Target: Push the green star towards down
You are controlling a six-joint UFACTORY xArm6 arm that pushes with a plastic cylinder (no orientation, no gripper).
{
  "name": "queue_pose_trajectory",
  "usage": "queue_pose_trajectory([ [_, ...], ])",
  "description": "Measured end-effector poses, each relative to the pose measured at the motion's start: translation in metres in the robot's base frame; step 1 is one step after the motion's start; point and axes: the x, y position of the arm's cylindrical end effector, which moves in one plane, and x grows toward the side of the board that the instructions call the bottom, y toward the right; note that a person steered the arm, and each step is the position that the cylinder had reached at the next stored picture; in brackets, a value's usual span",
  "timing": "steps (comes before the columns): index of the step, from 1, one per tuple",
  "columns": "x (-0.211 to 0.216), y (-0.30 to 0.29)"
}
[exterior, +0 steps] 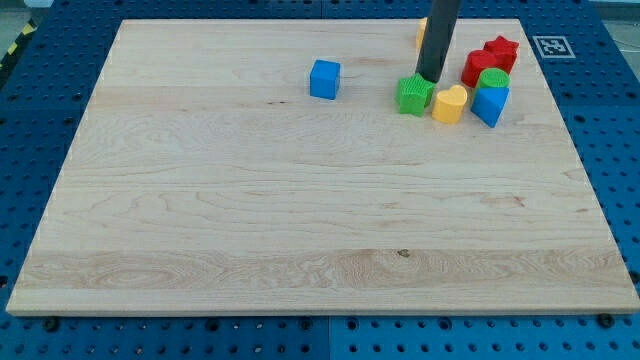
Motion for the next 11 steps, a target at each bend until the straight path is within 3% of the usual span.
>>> queue_pose_trajectory([
  [1, 0.008, -0.026],
  [3, 0.076, -0.092],
  [5, 0.048, -0.111],
  [7, -0.001, -0.046],
  [8, 0.018, -0.025],
  [10, 0.133, -0.029],
  [11, 0.142, -0.014],
])
